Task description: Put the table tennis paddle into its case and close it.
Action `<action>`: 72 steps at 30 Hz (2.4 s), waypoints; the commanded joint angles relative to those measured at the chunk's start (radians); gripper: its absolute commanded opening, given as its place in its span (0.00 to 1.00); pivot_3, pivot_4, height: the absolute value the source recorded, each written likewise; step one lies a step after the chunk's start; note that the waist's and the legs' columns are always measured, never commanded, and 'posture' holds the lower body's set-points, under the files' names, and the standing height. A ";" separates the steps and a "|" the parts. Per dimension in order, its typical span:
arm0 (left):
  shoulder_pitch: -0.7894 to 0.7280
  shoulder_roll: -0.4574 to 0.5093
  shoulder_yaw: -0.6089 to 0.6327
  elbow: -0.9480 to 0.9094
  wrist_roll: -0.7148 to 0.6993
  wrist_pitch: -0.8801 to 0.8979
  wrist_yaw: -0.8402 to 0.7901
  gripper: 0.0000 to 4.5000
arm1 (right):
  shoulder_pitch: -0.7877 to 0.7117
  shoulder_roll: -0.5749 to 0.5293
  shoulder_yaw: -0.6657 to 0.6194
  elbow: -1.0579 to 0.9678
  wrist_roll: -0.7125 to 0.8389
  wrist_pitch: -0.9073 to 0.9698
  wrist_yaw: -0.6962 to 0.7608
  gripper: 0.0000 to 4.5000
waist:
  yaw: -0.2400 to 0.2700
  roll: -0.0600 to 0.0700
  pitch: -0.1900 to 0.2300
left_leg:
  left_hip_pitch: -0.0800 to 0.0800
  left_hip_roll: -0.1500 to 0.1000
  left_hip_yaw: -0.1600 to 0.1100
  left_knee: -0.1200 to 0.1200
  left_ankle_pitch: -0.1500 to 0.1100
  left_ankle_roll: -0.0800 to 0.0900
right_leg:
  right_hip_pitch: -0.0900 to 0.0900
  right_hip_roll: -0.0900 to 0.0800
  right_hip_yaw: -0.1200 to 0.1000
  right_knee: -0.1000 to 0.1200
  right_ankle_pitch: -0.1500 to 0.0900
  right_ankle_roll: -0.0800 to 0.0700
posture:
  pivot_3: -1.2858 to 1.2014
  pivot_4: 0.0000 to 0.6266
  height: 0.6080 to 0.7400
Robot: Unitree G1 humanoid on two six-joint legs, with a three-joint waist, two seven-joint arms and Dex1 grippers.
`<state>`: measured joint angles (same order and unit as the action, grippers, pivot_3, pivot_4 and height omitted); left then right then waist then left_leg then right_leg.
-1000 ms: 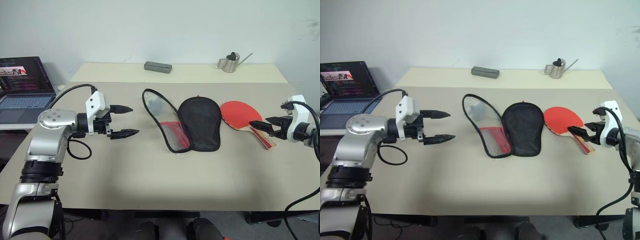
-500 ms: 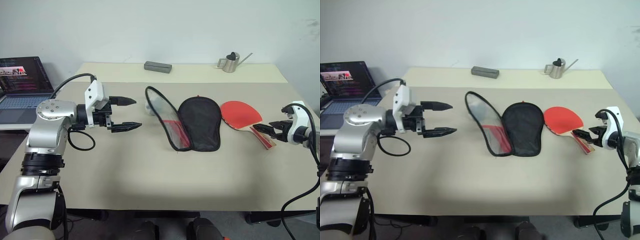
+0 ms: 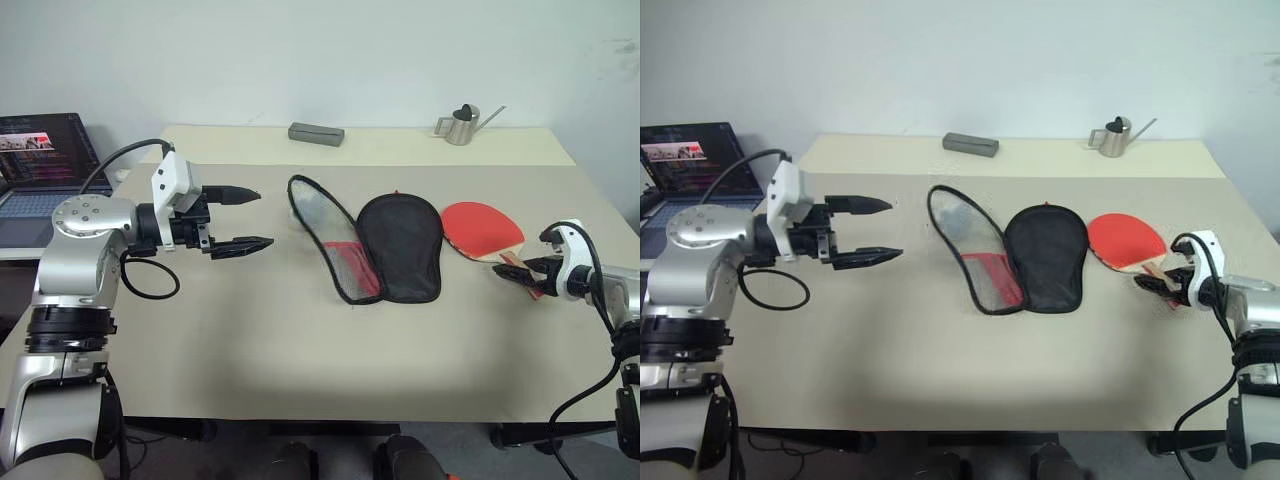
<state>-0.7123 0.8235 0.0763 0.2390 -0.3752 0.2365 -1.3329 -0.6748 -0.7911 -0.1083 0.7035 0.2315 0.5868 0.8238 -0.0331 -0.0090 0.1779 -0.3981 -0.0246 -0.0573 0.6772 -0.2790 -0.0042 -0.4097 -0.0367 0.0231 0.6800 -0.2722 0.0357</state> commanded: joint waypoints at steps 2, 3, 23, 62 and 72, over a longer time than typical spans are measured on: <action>-0.008 0.020 0.024 -0.025 -0.010 -0.006 0.005 1.00 | -0.012 0.005 0.018 0.026 -0.046 -0.065 -0.012 0.99 | 0.000 0.000 0.000 | 0.000 0.000 0.000 0.000 0.000 0.000 | 0.000 0.000 0.000 0.000 0.000 0.000 | 0.52 0.24 1.00; -0.009 0.020 0.023 -0.024 -0.007 -0.008 0.005 1.00 | -0.014 0.008 0.019 0.033 -0.052 -0.071 -0.018 0.99 | 0.000 0.000 0.000 | 0.001 0.000 0.000 0.000 0.000 0.000 | 0.001 0.000 0.000 0.000 0.000 0.000 | 0.52 0.24 1.00; 0.014 0.019 0.029 -0.027 -0.001 -0.013 0.036 1.00 | 0.036 0.053 -0.011 -0.057 -0.107 0.011 -0.187 0.24 | 0.001 -0.001 -0.001 | 0.004 0.000 0.000 0.001 0.000 0.000 | 0.005 0.000 0.000 0.001 0.000 0.000 | 0.52 0.24 1.00; 0.098 0.012 0.062 -0.043 -0.050 0.014 0.074 1.00 | -0.023 0.482 -0.107 -1.016 0.090 0.715 -0.648 0.24 | 0.000 0.000 0.000 | -0.001 0.000 -0.001 0.000 0.000 0.000 | -0.002 0.000 0.001 0.000 0.000 0.000 | 0.52 0.24 1.00; 0.119 0.010 0.066 -0.078 -0.064 0.023 0.092 1.00 | 0.040 0.557 -0.033 -1.032 0.096 0.702 -0.672 0.24 | 0.000 0.000 0.000 | -0.001 0.000 0.000 -0.001 0.000 0.000 | -0.003 0.000 0.001 0.001 0.000 0.000 | 0.52 0.24 1.00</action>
<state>-0.5919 0.8252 0.1068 0.1938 -0.4214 0.2597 -1.2491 -0.6183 -0.2341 -0.1400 -0.2802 0.3264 1.3194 0.1511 -0.0333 -0.0089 0.1780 -0.3993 -0.0245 -0.0577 0.6765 -0.2790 -0.0042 -0.4124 -0.0372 0.0237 0.6805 -0.2720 0.0360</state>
